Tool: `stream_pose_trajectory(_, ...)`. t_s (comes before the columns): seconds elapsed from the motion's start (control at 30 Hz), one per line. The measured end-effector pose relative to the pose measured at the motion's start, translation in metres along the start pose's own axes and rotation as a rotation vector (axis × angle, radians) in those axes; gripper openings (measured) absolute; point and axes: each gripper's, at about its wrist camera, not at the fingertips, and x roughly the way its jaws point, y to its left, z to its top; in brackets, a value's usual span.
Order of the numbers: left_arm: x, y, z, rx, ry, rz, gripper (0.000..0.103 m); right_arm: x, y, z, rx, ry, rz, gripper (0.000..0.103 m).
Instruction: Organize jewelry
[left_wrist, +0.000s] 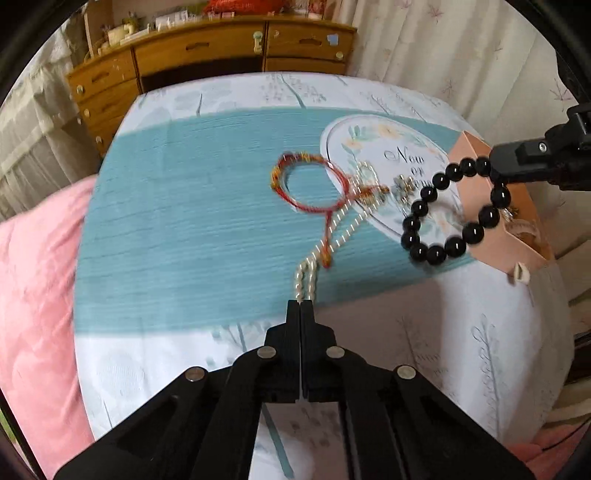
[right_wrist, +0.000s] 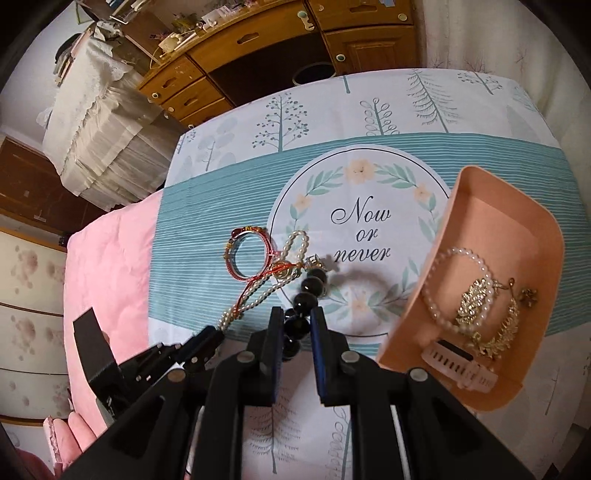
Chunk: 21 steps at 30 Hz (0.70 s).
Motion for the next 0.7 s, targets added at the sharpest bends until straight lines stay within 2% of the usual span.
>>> stream_pose_trajectory(0.23,-0.007,-0.012,-0.028,-0.039,0.069,-0.012,0.000,-0.010,-0.003,-0.007,0.000,-0.020,0.025,0.014)
stream_pose_trajectory(0.37,-0.018,-0.018,-0.038,-0.061,0.048,-0.009,0.000,-0.020,-0.003,-0.012,-0.016,-0.037,0.043,0.014)
stream_pose_trajectory(0.43,-0.022,-0.019,-0.036,-0.072,0.030,-0.004,0.004,-0.025,-0.001,-0.015,-0.045,-0.049,0.047,0.014)
stream_pose_trajectory(0.53,-0.018,-0.020,-0.028,-0.095,0.036,0.036,0.028,-0.033,0.000,-0.018,-0.072,-0.062,0.046,0.014)
stream_pose_trajectory(0.6,-0.015,-0.020,-0.022,-0.107,0.021,0.070,0.060,-0.037,-0.001,-0.021,-0.081,-0.072,0.041,0.014)
stream_pose_trajectory(0.67,-0.011,-0.018,-0.018,-0.120,0.015,0.131,0.072,-0.042,-0.001,-0.023,-0.091,-0.081,0.033,0.014)
stream_pose_trajectory(0.7,-0.008,-0.017,-0.016,-0.128,0.017,0.144,0.072,-0.045,-0.002,-0.024,-0.098,-0.088,0.027,0.014)
